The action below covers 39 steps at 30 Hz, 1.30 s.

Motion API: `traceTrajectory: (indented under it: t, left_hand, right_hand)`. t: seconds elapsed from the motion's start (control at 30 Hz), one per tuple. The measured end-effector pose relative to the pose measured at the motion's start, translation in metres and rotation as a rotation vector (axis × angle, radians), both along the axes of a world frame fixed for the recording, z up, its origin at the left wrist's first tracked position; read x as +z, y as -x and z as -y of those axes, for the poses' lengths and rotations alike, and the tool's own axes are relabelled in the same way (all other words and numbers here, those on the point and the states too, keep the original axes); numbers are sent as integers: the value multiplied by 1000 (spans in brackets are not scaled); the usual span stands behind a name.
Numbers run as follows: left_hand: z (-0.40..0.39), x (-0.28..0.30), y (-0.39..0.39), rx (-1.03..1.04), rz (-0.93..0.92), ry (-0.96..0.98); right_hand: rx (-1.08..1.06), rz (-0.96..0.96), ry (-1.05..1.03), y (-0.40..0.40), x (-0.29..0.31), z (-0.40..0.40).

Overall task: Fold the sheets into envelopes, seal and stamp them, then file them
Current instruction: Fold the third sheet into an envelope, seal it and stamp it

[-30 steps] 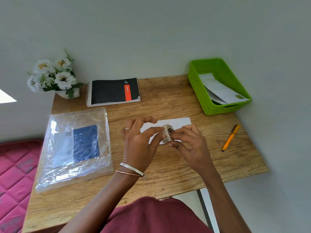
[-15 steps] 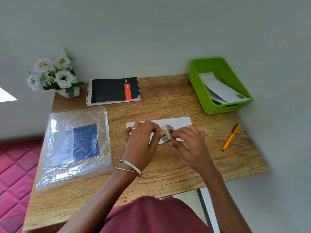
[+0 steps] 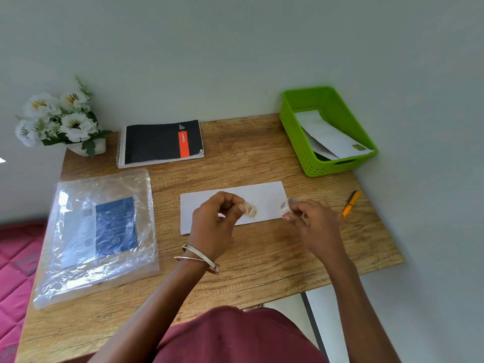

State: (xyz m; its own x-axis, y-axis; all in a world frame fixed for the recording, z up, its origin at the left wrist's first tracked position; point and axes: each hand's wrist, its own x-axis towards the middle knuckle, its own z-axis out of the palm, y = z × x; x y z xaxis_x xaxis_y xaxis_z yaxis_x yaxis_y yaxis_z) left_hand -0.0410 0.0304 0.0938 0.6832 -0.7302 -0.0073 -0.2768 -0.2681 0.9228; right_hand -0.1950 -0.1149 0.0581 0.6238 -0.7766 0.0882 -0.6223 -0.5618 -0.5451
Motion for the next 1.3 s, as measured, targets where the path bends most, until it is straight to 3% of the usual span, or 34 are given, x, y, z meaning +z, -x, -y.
traceTrajectory:
  t: [0.13, 0.3, 0.5, 0.57, 0.67, 0.77, 1.03, 1.17, 1.3]
  left_hand:
    - [12, -8, 3, 47, -197, -21]
    - [24, -13, 6, 58, -275, -57]
    - [33, -16, 11, 61, -281, -78]
    - [35, -17, 13, 58, -263, -91]
    - [36, -20, 12, 40, -211, -112]
    - [37, -19, 8, -18, -111, -140]
    - [46, -23, -11, -213, -91, -218]
    - [58, -27, -17, -269, -23, -260]
    - [76, -38, -19, -195, 134, -307]
  right_hand:
    - [-172, -243, 150, 13, -4, 27]
    - [-160, -401, 304, 19, -27, 54]
    - [-212, -370, 425, 25, -38, 55]
    - [-210, -178, 249, 24, -30, 48]
    - [-114, 350, -338, 11, -4, 26]
    - [-19, 494, -660, -6, 8, 8]
    - [207, 360, -664, -19, -1, 7]
    - [181, 356, -690, -17, -6, 16]
    - [20, 373, -644, -19, -16, 29]
